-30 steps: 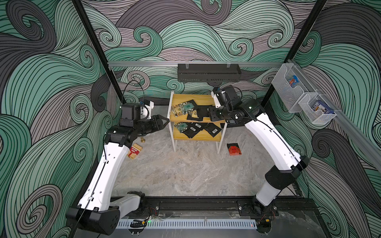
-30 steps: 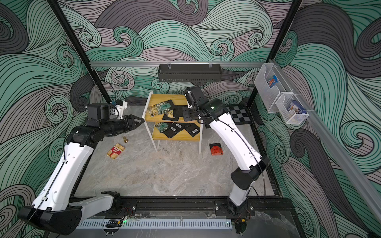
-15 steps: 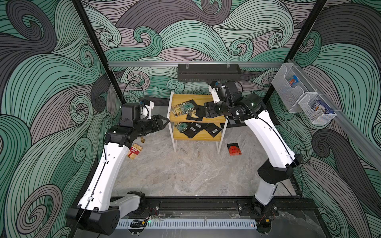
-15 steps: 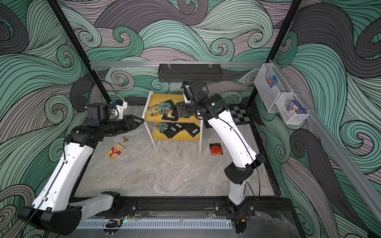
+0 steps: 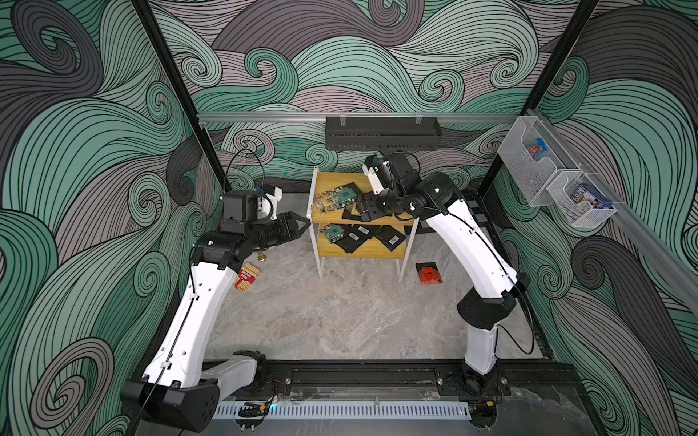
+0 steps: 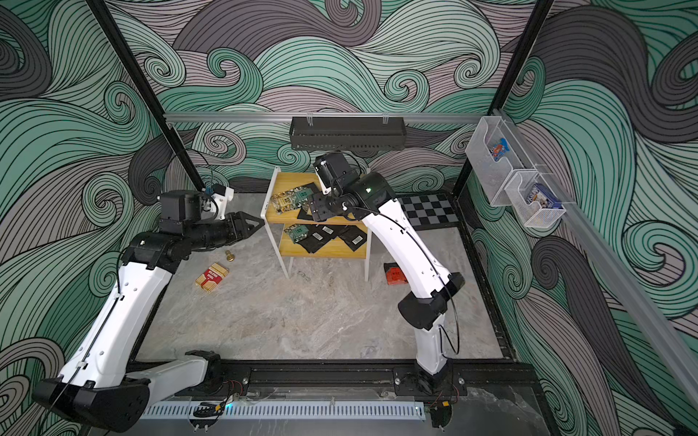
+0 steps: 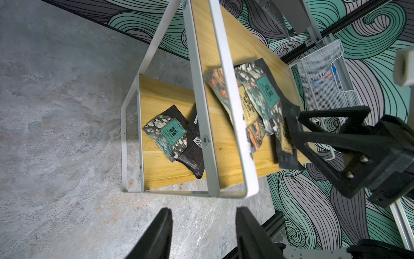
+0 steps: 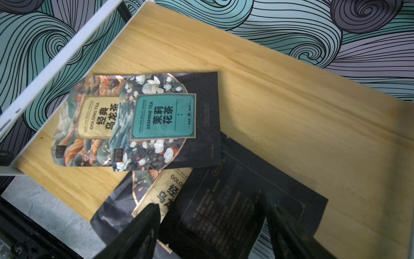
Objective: Remove the tea bags from the shelf
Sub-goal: Pick up the tea bag from the shelf.
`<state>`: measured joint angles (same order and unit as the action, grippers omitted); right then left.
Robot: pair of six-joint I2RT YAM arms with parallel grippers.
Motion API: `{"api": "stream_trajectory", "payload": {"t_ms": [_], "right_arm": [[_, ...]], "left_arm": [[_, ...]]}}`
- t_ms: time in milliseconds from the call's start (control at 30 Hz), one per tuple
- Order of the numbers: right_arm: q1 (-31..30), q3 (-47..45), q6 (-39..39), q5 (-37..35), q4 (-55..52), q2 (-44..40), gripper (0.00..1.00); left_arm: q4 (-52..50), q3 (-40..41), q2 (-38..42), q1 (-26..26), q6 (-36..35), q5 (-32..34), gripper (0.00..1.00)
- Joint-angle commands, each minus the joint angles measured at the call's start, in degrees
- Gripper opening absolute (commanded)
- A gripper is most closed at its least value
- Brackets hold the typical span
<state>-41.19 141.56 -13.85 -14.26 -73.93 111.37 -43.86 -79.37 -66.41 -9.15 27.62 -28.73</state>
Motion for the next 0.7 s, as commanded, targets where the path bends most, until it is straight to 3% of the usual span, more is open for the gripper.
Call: {"api": "stream_trajectory", "payload": {"t_ms": [0, 200, 467, 667], "right_arm": [[-0.3, -1.8, 0.6, 0.1, -0.7, -0.3, 0.79], [-0.2, -7.2, 0.5, -1.2, -0.6, -1.7, 0.77], [0.8, -10.4, -0.5, -0.9, -0.6, -3.7, 0.6], [1.2, -8.1, -0.7, 0.4, -0.6, -4.0, 0.54]], "left_arm": [[-0.2, 0.2, 1.2, -0.4, -0.9, 0.1, 0.49], [-0.3, 0.4, 1.4, -0.4, -1.0, 0.3, 0.49], [-0.3, 0.6, 1.4, -0.4, -1.0, 0.4, 0.5], [-0.4, 0.8, 1.6, -0.5, -0.9, 0.3, 0.49]]}}
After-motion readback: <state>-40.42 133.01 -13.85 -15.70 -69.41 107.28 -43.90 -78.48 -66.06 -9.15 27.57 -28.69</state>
